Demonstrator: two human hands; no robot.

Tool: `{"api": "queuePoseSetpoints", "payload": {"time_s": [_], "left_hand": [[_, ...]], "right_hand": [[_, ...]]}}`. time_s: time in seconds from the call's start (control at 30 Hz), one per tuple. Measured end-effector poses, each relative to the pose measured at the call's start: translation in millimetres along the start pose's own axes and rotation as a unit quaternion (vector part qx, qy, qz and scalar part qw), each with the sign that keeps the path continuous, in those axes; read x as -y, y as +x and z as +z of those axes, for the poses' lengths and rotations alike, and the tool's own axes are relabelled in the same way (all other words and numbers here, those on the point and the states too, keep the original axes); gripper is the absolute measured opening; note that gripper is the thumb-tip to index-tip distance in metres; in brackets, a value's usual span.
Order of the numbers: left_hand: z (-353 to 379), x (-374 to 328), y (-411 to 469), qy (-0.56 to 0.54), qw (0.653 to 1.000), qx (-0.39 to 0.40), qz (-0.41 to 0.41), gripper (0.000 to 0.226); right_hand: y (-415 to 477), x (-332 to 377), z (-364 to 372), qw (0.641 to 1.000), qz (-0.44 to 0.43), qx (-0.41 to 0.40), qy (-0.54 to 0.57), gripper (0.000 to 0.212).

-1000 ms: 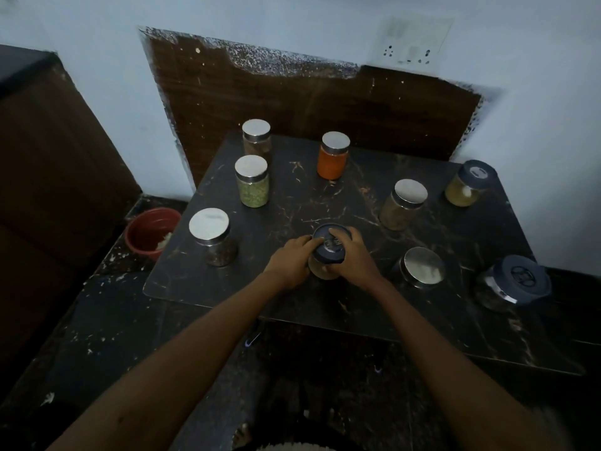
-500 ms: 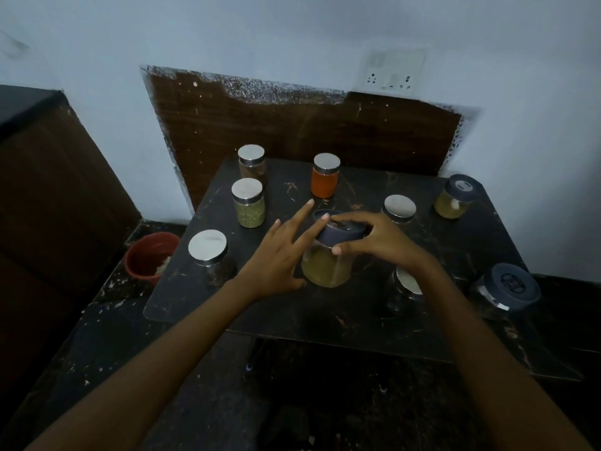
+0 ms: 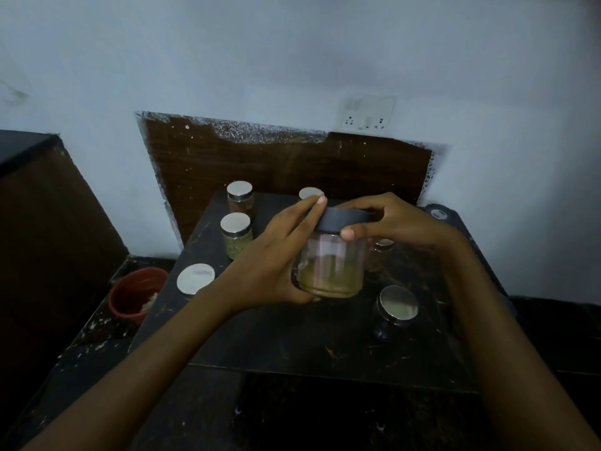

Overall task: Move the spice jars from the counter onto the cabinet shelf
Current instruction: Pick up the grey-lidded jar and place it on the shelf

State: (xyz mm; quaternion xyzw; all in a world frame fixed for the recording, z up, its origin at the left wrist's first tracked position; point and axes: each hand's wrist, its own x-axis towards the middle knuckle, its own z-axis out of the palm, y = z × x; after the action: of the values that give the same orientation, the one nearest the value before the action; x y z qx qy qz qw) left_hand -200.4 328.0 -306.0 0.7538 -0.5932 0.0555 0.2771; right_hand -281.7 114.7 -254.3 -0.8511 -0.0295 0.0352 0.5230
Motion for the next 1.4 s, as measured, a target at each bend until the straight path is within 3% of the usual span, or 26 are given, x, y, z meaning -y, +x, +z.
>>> {"api": "queuePoseSetpoints", "payload": {"time_s": [0.17, 0.23, 0.37, 0.5, 0.73, 0.9, 1.03, 1.4], "left_hand": [[-12, -10, 10, -0.063, 0.997, -0.044, -0.012, 0.121], [-16, -12, 13, -0.091, 0.994, -0.057, -0.015, 0.121], [-20, -14, 15, -0.132, 0.988, -0.070, -0.029, 0.122], [-18, -12, 14, -0.159, 0.984, -0.063, -0.047, 0.121], [-21, -5, 12, -0.198, 0.977, -0.014, -0.076, 0.127], [-24, -12, 13, -0.080, 0.995, 0.009, -0.052, 0.134], [-21, -17, 16, -0.014, 0.999, -0.017, -0.047, 0.130], [-28, -15, 7, -0.161, 0.983, -0.046, -0.074, 0.132]], "right_hand": [[-8, 14, -6, 0.998, -0.039, -0.040, -0.025, 0.043], [-16, 13, -9, 0.997, -0.061, -0.046, -0.021, 0.070], [-31, 2, -10, 0.997, -0.080, 0.020, 0.005, 0.118], [-34, 3, -6, 0.997, -0.061, 0.035, -0.033, 0.134], [-29, 10, 6, 0.992, -0.065, -0.010, -0.108, 0.129], [-23, 15, 14, 0.976, -0.074, -0.025, -0.202, 0.126], [-21, 15, 18, 0.974, -0.083, -0.026, -0.211, 0.127], [-31, 7, 8, 0.990, -0.066, -0.032, -0.124, 0.126]]}}
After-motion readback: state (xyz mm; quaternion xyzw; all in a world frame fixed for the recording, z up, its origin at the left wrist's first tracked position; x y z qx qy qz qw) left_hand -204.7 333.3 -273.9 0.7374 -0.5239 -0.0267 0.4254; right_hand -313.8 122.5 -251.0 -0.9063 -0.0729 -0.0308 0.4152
